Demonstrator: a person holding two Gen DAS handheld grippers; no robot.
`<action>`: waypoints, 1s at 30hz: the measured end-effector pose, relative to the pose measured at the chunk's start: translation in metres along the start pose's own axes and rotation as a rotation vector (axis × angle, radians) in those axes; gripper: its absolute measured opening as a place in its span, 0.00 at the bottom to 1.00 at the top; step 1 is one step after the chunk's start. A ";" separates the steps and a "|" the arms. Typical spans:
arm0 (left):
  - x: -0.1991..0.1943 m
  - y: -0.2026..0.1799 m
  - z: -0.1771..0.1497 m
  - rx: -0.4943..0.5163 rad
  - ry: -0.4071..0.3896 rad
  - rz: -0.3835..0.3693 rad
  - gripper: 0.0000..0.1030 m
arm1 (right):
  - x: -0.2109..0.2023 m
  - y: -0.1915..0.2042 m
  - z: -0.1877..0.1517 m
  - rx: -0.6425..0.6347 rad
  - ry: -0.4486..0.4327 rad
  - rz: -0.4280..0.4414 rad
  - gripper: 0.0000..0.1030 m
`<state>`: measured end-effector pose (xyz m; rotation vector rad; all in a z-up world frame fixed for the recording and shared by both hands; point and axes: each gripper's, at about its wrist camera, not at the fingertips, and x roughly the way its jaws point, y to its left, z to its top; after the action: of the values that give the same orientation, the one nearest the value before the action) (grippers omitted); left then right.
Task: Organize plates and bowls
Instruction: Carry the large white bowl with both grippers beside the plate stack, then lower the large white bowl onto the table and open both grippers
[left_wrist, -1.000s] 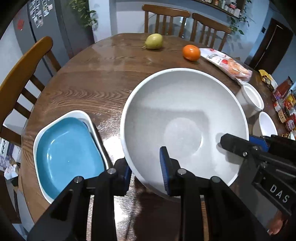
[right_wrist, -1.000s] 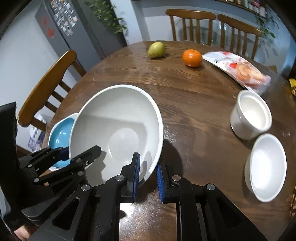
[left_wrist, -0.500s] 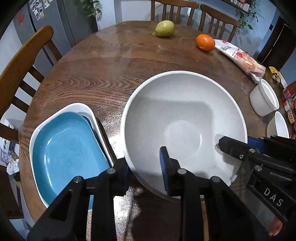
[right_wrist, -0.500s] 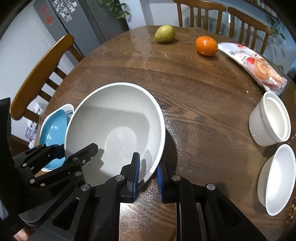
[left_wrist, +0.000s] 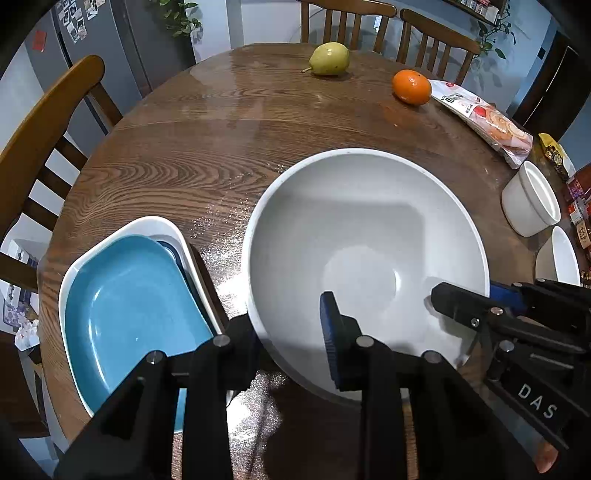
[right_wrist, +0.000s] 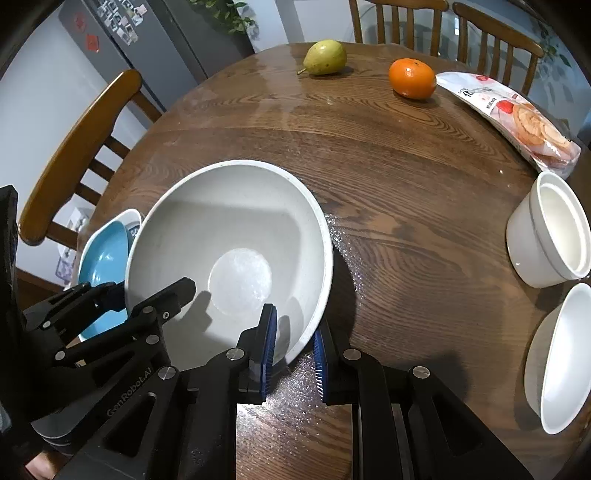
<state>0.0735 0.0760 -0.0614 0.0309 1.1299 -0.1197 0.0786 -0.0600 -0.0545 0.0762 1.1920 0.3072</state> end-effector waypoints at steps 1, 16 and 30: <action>0.000 -0.001 0.000 0.001 -0.001 0.001 0.27 | 0.000 0.000 0.000 0.002 0.000 0.000 0.19; -0.013 0.000 0.001 -0.012 -0.037 0.020 0.54 | -0.017 -0.002 -0.003 0.016 -0.051 0.014 0.32; -0.042 0.002 -0.008 -0.034 -0.107 0.041 0.81 | -0.048 -0.005 -0.015 0.058 -0.119 0.057 0.47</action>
<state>0.0489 0.0815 -0.0273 0.0174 1.0238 -0.0643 0.0494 -0.0794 -0.0175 0.1767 1.0816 0.3143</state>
